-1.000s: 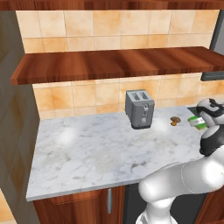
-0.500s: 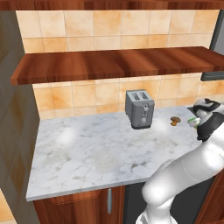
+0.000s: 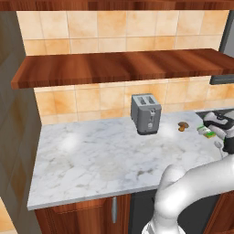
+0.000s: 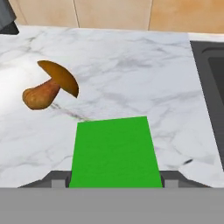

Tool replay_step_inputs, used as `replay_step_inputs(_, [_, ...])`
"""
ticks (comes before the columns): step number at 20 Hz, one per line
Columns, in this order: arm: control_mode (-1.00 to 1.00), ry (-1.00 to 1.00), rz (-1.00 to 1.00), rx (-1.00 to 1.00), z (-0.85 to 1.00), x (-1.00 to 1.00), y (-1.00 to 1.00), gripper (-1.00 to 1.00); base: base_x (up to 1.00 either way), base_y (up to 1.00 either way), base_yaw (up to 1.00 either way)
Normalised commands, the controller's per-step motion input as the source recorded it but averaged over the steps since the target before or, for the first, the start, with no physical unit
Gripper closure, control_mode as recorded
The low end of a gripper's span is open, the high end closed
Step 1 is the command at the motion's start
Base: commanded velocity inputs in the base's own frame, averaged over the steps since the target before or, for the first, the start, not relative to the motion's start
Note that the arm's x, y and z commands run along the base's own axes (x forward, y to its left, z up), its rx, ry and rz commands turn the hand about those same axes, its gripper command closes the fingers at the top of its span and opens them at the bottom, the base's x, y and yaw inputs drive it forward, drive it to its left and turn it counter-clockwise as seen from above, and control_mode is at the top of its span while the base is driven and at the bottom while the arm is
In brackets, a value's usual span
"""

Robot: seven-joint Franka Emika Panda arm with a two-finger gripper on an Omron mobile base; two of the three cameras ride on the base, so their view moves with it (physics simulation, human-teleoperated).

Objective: Open the cabinet. Pick the sponge and place it next to the sink. Then close the cabinet.

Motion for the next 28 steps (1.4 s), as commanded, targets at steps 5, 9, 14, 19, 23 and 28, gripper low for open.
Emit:
replay_step_inputs(5, [-1.0, 0.09, 0.0, 0.0, -0.19, 0.36, -0.32, 1.0, 0.0, 0.0, 0.0])
replay_step_inputs(9, [-1.0, 0.15, 0.0, 0.0, -0.21, 0.26, -0.24, 1.0, 0.0, 0.0, 0.0])
replay_step_inputs(14, [-1.0, 0.13, 0.0, 0.01, -0.32, 0.16, -0.15, 1.0, 0.0, 0.0, 0.0])
replay_step_inputs(19, [-1.0, 0.01, 0.0, 0.0, -0.4, 0.15, -0.15, 1.0, 0.0, 0.0, 0.0])
replay_step_inputs(23, [-1.0, 0.0, 0.0, 0.0, -0.44, 0.05, -0.13, 1.0, 0.0, 0.0, 0.0])
replay_step_inputs(28, [-1.0, 0.0, 0.0, 0.0, -0.47, -0.02, -0.08, -1.0, 0.0, 0.0, 0.0])
